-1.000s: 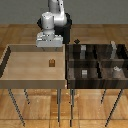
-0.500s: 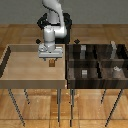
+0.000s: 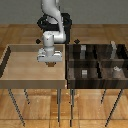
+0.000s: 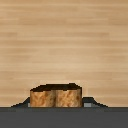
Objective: Place the loaf of bread into the appropriate compartment.
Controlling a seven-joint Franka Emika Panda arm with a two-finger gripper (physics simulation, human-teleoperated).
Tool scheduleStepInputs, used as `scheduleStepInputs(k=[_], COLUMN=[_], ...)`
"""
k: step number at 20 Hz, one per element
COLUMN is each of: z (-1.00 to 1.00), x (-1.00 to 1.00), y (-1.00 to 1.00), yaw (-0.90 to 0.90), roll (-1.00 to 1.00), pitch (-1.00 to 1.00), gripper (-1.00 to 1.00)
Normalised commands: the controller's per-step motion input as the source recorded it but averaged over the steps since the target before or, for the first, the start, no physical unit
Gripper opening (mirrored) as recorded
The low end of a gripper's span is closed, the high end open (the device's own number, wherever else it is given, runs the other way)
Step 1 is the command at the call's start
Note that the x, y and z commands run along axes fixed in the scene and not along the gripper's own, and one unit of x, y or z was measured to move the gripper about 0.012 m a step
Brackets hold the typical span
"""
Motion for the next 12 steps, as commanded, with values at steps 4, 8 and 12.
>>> scheduleStepInputs(k=[4, 8, 12], z=[0.25, 1.00, 1.00], x=[0.00, 0.00, 0.00], y=[0.00, 0.00, 0.00], yaw=[0.00, 0.00, 0.00], roll=[0.00, 0.00, 0.00], pitch=[0.00, 0.00, 0.00], gripper=[-1.00, -1.00, -1.00])
